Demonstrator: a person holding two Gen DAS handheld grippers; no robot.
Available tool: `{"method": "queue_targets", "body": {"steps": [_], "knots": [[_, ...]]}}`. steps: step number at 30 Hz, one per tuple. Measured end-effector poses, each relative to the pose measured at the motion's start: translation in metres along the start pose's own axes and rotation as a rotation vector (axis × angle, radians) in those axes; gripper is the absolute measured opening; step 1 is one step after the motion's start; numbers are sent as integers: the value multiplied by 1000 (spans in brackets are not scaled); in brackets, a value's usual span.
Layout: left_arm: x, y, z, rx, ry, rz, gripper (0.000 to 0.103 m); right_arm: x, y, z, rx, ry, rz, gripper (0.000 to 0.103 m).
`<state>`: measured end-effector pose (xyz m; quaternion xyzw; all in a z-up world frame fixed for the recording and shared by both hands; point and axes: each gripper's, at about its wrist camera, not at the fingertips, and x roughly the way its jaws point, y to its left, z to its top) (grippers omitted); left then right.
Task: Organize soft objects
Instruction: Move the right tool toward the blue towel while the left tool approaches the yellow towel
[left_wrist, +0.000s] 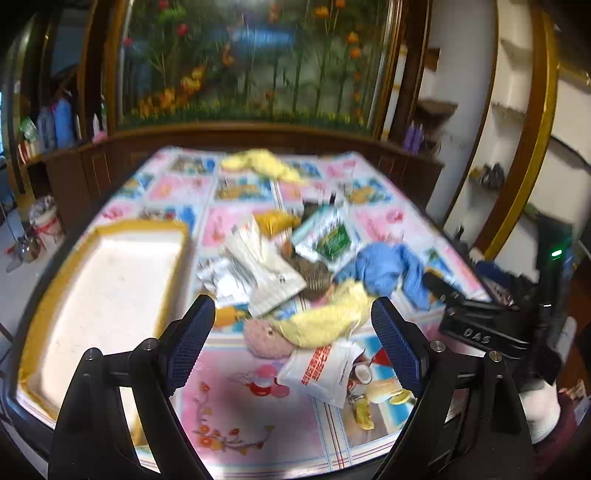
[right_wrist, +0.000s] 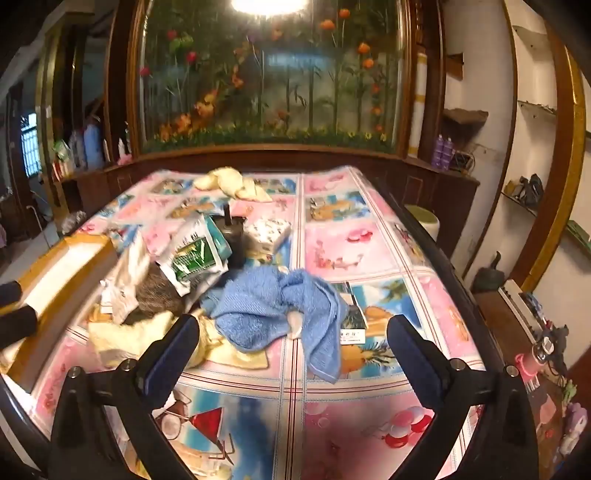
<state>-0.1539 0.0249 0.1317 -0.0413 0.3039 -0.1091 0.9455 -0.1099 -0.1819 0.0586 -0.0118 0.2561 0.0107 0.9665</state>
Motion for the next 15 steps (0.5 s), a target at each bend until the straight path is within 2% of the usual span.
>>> {"method": "queue_targets", "body": {"steps": [2, 5, 9, 12, 15], "knots": [[-32, 8, 5, -3, -83, 9, 88, 2, -10, 16, 24, 47, 9, 101], [-80, 22, 12, -6, -177, -2, 88, -23, -30, 35, 50, -8, 29, 101], [-142, 35, 36, -5, -254, -29, 88, -91, -42, 71, 68, -175, 33, 101], [-186, 42, 65, 11, -318, -70, 88, -150, -51, 115, 86, -338, 47, 102], [-217, 39, 108, 66, -385, 11, 88, -188, -57, 173, 109, -418, 118, 102]]}}
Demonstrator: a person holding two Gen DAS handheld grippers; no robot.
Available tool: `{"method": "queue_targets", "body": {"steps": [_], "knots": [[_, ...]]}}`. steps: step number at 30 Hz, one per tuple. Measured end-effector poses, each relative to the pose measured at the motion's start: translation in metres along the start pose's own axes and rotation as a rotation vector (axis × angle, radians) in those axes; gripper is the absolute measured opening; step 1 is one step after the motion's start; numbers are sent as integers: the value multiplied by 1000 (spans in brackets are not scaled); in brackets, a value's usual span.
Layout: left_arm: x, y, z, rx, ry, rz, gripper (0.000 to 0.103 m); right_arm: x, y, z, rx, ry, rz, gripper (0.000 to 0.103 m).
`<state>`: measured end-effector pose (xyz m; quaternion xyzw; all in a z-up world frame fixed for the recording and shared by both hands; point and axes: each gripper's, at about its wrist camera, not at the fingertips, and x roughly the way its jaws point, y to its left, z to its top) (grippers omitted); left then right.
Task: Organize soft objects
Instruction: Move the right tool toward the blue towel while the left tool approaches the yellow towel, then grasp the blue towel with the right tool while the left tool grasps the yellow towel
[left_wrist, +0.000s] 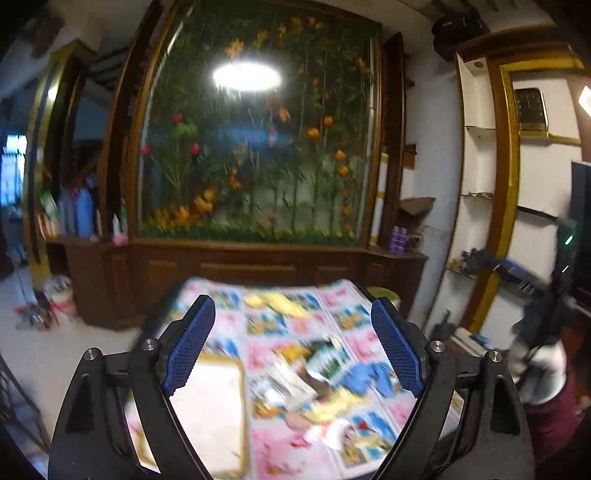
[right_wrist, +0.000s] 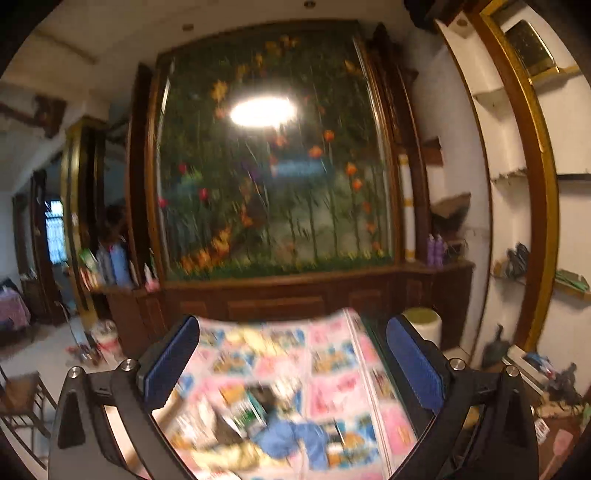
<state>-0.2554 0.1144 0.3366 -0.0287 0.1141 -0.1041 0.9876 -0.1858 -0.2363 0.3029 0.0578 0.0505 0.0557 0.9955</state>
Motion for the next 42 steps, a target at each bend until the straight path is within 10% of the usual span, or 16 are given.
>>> {"method": "queue_targets", "body": {"steps": [6, 12, 19, 28, 33, 37, 42], "knots": [[37, -2, 55, 146, 24, 37, 88, 58, 25, 64, -45, 73, 93, 102], [136, 11, -55, 92, 341, -81, 88, 176, 15, -75, 19, 479, 124, 102], [198, -40, -173, 214, 495, -167, 88, 243, -16, -231, 225, 805, 144, 96], [253, -88, -215, 389, 567, -232, 88, 277, -11, -261, 209, 835, 46, 96], [290, -116, -241, 506, 630, -190, 87, 283, -17, -269, 191, 841, 64, 49], [310, -124, -255, 502, 740, -184, 23, 275, -37, -272, 246, 840, 125, 39], [300, -107, -234, 307, 723, -237, 23, 255, -57, -262, 306, 779, 198, 36]]}}
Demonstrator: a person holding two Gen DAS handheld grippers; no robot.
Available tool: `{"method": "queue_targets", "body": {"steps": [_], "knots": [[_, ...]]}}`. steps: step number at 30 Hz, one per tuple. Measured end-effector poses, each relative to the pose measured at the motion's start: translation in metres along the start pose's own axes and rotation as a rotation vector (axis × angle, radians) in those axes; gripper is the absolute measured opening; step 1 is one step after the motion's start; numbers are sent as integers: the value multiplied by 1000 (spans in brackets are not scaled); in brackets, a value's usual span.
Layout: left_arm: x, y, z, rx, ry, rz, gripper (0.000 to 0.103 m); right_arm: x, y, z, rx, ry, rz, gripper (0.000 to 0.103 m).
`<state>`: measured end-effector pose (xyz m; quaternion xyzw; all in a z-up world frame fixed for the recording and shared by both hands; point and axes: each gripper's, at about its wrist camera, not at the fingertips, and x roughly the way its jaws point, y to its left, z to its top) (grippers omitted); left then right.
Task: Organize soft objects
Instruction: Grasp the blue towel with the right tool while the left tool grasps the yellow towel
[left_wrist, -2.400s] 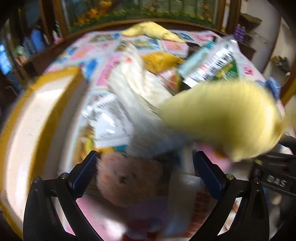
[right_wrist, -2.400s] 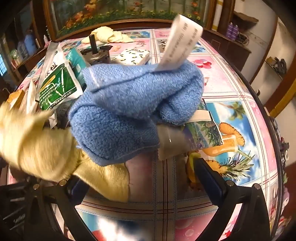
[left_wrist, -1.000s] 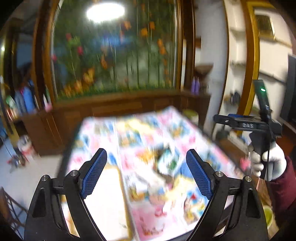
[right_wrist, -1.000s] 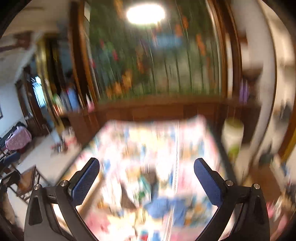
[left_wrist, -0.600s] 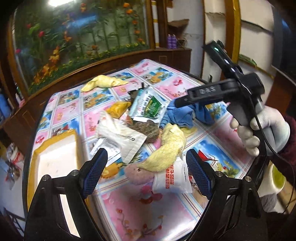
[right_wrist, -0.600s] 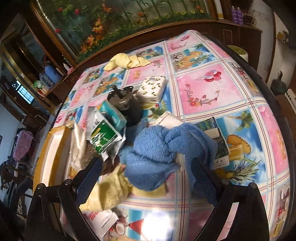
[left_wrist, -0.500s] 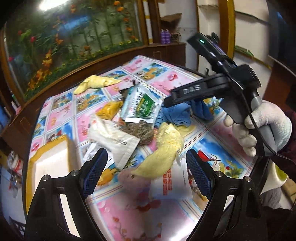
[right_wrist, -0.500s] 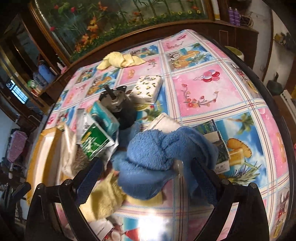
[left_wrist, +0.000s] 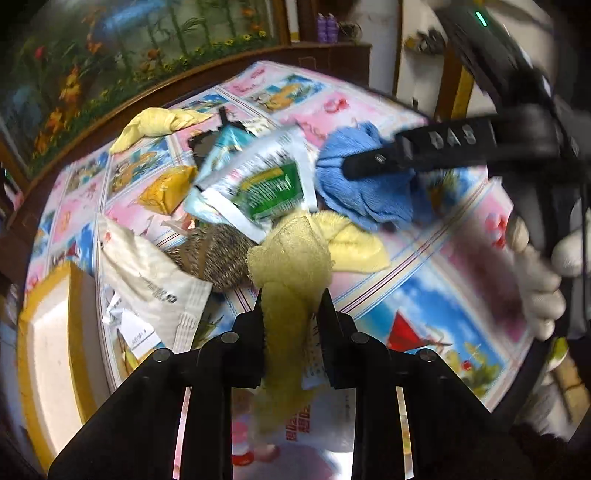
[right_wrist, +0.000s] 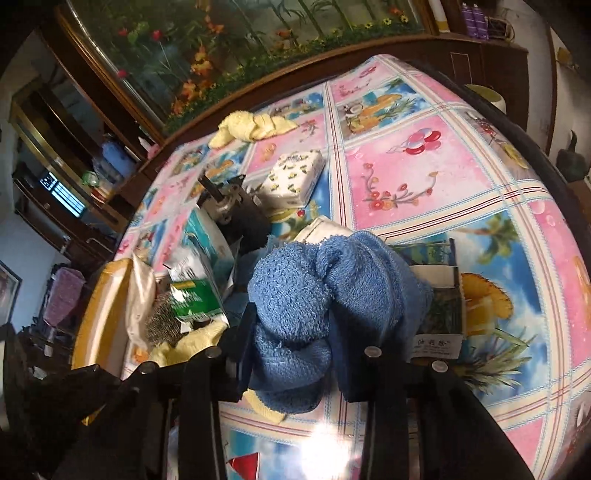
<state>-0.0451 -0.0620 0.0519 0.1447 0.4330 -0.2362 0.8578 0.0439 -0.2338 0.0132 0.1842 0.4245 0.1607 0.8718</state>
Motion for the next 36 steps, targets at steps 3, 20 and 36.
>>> {"method": "queue_targets", "body": {"steps": [3, 20, 36], "knots": [[-32, 14, -3, -107, -73, -93, 23, -22, 3, 2, -6, -32, 20, 36], [-185, 166, -49, -457, -372, -25, 14, -51, 214, 19, -356, -99, 274, 36], [-57, 50, -86, 516, 73, 237, 47, -12, 176, -4, -264, 25, 154, 36]]}}
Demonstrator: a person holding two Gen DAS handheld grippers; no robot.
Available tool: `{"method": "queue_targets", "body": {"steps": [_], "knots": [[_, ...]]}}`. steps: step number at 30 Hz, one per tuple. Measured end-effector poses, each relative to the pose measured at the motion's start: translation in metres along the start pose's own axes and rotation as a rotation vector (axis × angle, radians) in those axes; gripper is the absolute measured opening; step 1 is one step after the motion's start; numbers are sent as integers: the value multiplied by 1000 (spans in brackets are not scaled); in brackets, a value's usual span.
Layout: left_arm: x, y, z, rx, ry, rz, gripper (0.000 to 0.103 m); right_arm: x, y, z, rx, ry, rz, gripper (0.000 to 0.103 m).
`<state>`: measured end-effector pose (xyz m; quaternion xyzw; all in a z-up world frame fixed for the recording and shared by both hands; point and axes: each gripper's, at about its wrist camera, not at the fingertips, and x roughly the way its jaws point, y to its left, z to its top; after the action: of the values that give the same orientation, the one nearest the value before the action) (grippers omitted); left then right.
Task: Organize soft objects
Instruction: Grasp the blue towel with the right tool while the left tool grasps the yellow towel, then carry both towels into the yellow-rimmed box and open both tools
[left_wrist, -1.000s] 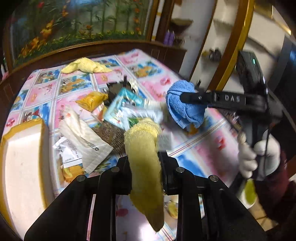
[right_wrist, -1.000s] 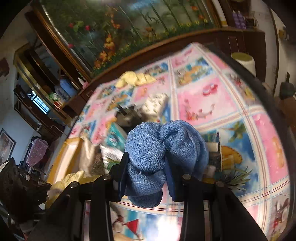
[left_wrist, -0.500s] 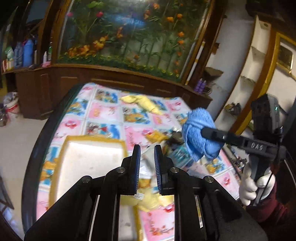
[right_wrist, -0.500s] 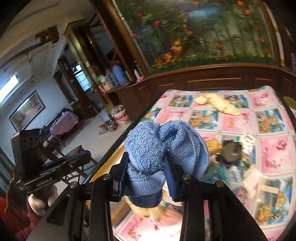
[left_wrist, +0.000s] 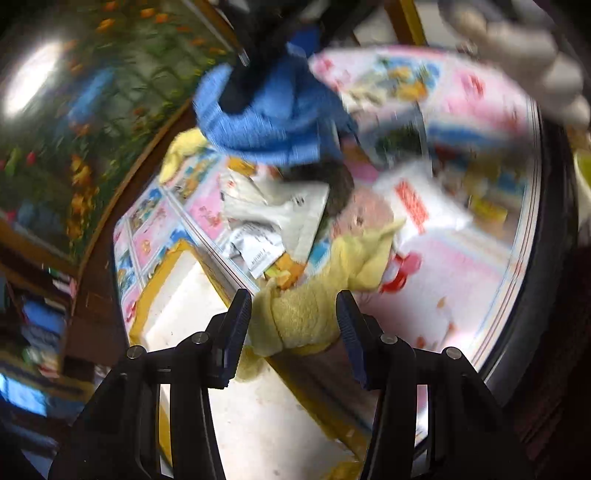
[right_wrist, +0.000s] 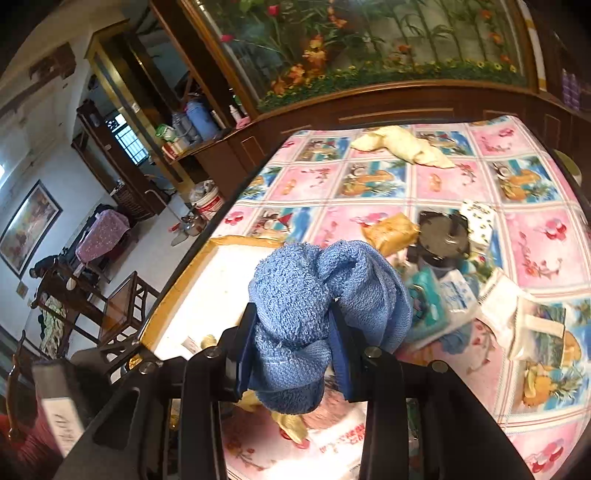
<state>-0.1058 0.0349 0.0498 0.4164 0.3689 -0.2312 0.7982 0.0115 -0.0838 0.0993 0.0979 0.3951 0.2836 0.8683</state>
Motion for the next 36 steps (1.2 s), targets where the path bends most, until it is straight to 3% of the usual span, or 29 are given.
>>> {"method": "queue_targets", "body": {"steps": [5, 8, 10, 15, 22, 26, 31, 36], "knots": [[27, -5, 4, 153, 106, -51, 69, -1, -14, -6, 34, 4, 2, 36], [48, -16, 6, 210, 181, 19, 69, 0, -19, -9, 37, 4, 9, 36], [54, -15, 10, 188, 188, 41, 59, -2, -19, -11, 36, 1, 12, 36], [43, 14, 16, -38, 146, -28, 53, -6, -23, -15, 31, -4, 12, 36], [-17, 78, -4, -478, -82, -159, 53, -11, -14, -11, 11, -27, 36, 36], [-57, 117, -29, -695, -186, -176, 53, -8, 9, 0, -31, -36, 76, 36], [-54, 174, -65, -969, -174, -54, 56, 19, 56, 23, -106, -23, 138, 36], [5, 207, -99, -1154, -124, -106, 56, 84, 102, 38, -188, 53, 124, 36]]}}
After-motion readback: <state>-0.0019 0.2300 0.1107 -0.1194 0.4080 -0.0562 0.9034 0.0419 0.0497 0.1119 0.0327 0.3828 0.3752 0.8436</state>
